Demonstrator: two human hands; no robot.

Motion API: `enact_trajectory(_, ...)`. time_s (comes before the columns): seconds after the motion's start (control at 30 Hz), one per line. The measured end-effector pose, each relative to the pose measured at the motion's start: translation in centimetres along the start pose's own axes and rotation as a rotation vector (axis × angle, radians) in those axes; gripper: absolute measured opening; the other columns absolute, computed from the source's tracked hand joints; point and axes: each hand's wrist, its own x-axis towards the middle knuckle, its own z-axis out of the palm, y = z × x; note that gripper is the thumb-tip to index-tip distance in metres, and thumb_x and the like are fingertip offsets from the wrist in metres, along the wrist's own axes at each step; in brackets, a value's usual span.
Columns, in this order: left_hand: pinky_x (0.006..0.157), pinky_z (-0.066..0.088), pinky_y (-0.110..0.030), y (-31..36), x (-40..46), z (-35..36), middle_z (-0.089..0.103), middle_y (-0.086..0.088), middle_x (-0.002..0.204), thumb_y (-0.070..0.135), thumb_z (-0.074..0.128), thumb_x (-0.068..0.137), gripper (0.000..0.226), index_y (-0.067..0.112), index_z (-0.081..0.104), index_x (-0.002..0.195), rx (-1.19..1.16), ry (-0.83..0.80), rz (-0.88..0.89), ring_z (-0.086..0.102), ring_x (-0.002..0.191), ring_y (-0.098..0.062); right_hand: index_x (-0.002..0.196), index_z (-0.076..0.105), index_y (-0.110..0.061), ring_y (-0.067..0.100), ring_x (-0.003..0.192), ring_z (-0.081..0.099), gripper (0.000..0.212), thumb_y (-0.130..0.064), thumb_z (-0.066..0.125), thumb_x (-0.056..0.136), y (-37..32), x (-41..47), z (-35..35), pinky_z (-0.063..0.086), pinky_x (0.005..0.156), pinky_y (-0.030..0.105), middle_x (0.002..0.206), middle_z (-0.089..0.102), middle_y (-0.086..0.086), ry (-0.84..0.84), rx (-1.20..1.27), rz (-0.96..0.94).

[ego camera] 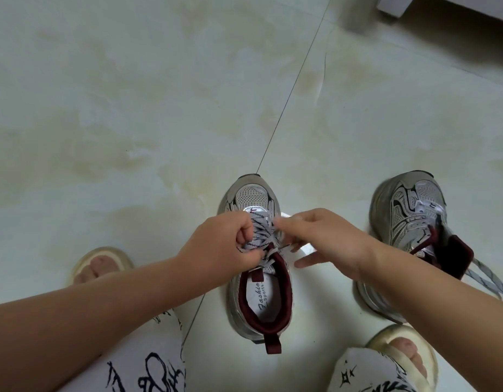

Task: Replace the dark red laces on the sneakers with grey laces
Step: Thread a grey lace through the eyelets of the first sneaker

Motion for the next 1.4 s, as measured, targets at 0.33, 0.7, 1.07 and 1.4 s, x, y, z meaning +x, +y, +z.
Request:
enact_trajectory(0.33,0.063,0.043,-0.031,-0.7,-0.5,0.6,0.047,0.007,0.065,0.017,0.071,0.072,0.025,0.021,0.046,0.068,0.037,0.073,0.055,0.046,0.065,-0.012,0.053,0.046,-0.006,0.018,0.064,0.045,0.034,-0.01,0.048,0.087,0.1,-0.4,0.7,0.055,0.077,0.044,0.067,0.048,0.01,0.204,0.233,-0.032)
enact_trajectory(0.7,0.063,0.043,-0.03,-0.5,-0.5,0.7,0.049,0.006,0.066,0.018,0.071,0.072,0.023,0.019,0.048,0.072,0.048,0.065,0.032,0.048,0.066,-0.014,0.064,0.059,-0.004,0.022,0.061,0.042,0.027,-0.021,0.056,0.084,0.0,1.5,1.7,0.039,0.062,0.032,0.065,0.05,0.014,0.249,-0.277,-0.054)
enact_trajectory(1.07,0.061,0.035,-0.019,-0.4,-1.4,0.5,0.049,0.007,0.071,0.024,0.07,0.076,0.026,0.022,0.045,0.073,0.049,0.084,0.1,0.044,0.068,-0.01,0.096,0.049,-0.014,0.016,0.073,0.049,0.027,-0.038,0.056,0.087,1.1,-0.3,1.4,0.045,0.072,0.032,0.085,0.053,0.002,0.418,0.099,-0.012)
enact_trajectory(1.4,0.072,0.053,-0.03,-0.6,-2.3,0.8,0.048,0.013,0.083,0.019,0.076,0.07,0.038,0.034,0.041,0.072,-0.035,0.108,0.1,0.052,0.079,-0.008,0.103,0.057,-0.015,0.025,0.103,0.046,0.037,-0.047,0.041,0.093,1.2,-1.5,2.8,0.029,0.076,0.032,0.101,0.054,0.004,0.402,-1.211,-0.453)
